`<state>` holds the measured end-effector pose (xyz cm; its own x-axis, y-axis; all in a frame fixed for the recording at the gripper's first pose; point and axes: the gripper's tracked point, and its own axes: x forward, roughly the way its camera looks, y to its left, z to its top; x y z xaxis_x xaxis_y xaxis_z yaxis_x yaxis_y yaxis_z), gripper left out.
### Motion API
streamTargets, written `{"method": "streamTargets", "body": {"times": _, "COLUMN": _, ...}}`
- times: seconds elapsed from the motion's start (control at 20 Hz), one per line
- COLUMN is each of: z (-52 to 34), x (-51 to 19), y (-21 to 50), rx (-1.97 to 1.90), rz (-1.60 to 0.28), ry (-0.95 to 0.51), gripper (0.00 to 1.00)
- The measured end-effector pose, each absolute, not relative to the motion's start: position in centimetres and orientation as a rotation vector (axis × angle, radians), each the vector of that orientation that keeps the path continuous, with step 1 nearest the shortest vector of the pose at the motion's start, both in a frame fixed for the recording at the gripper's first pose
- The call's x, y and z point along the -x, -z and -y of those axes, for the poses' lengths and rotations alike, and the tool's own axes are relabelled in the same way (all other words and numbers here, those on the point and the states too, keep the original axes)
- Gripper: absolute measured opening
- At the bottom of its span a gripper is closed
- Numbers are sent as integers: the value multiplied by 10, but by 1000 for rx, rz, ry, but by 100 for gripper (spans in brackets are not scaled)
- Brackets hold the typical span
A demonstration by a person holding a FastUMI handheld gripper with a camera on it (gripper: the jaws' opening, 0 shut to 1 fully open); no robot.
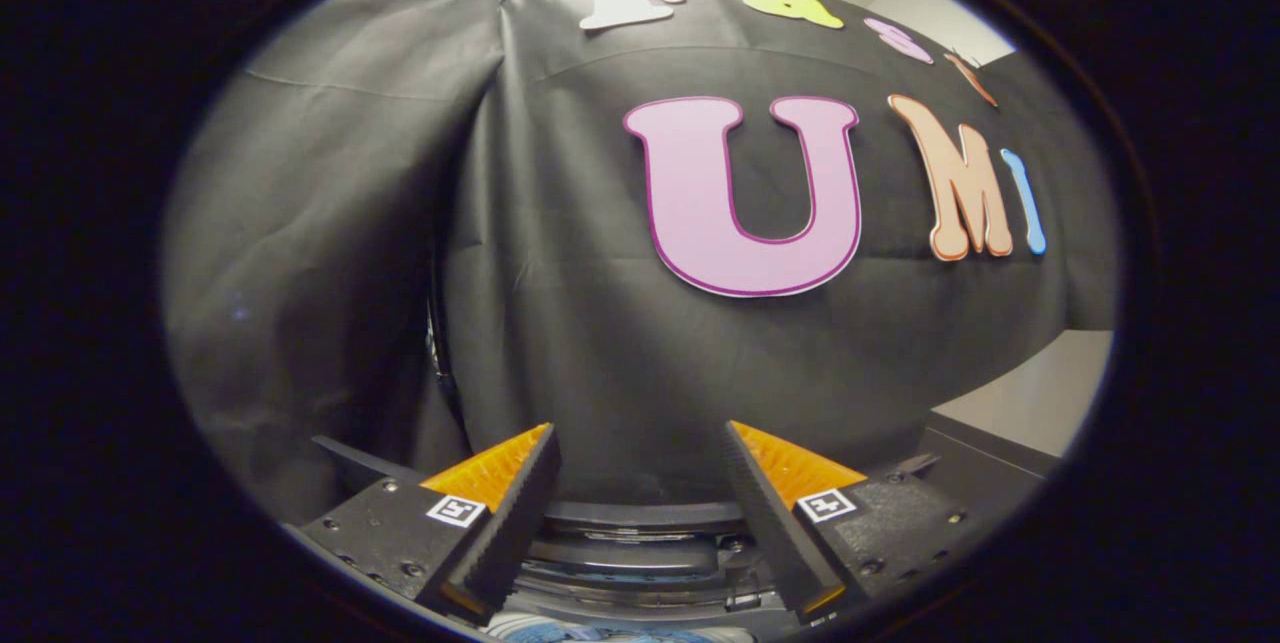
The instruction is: Put the clothes into the washing machine and then close the washing machine lid.
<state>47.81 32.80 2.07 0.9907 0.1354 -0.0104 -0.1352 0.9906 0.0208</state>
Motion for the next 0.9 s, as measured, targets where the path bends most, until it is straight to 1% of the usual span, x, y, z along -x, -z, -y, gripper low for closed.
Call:
{"method": "streamTargets", "body": {"times": 0.45, "z": -324, "x": -468, "y": -21, "rx": -21, "rz": 6, "ry": -149, "gripper": 97}}
{"method": "streamTargets", "body": {"times": 0.65, "z": -325, "x": -452, "y": -19, "rx": -25, "rz": 66, "ry": -170, "gripper": 97}}
{"method": "streamTargets", "body": {"times": 0.9, "z": -322, "x": -452, "y": -19, "rx": -27, "rz": 51, "ry": -167, "gripper": 97}}
